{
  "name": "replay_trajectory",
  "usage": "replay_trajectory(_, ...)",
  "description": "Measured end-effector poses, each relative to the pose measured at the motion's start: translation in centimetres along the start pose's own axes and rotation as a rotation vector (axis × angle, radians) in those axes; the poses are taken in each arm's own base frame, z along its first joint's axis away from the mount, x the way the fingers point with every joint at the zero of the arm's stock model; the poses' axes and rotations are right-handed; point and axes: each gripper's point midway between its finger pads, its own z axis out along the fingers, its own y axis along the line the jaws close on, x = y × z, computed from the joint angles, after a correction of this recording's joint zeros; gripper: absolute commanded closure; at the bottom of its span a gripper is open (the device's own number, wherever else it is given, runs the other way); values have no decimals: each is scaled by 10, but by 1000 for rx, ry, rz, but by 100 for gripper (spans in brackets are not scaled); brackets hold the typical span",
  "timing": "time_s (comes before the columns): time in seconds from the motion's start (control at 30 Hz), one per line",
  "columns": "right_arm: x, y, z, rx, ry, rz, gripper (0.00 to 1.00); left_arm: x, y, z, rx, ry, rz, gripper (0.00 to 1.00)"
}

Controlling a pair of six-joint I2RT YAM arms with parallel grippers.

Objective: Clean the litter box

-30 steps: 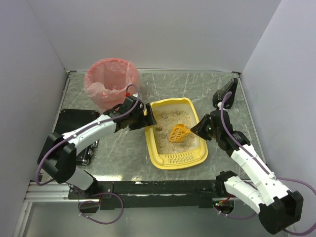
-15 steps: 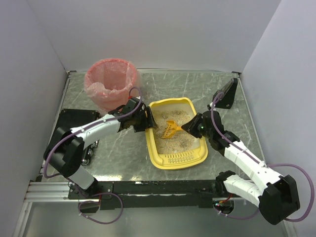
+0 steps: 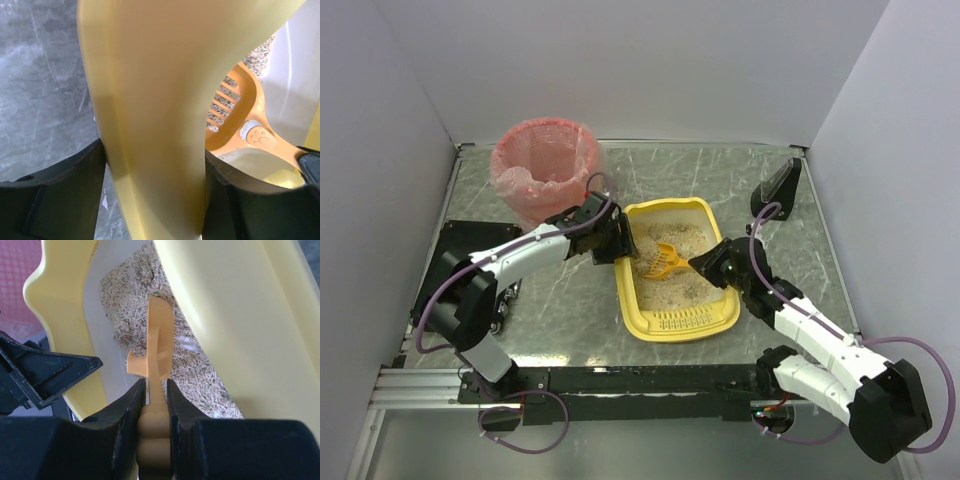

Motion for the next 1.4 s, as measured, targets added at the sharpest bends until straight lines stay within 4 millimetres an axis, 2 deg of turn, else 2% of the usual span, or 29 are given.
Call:
replay_trajectory(0.2,7,-14,8,10,-8,49,100,-2,-1,0,-48,-6,29,99)
replay_trajectory(0.37,12,-11,17,-36,-28,46,100,-1,-1,1,-59,-16,36,99)
replay_trajectory(0.53,10,-6,17,-88,-79,58,100,-1,-2,0,-61,-24,40,99)
replay_trajectory(0.8,14,-16,15,-140,-130,87,100,-1,-8,-5,-58,-29,52,99)
replay_trajectory(1.0,4,-15,-1,-93,-156,68,100,2,-11,-5,-58,-28,53,99)
replay_trajectory(1.17,1,-28,-12,-39,-174,48,100,8,-18,-7,-42,-23,71,99)
replay_trajectory(1.23,4,-34,-8,-14,-165,44,100,7,-19,-8,-39,-27,76,99)
replay_trajectory(1.4,3,-26,7,-15,-154,33,100,1,-13,-9,-57,-46,66,99)
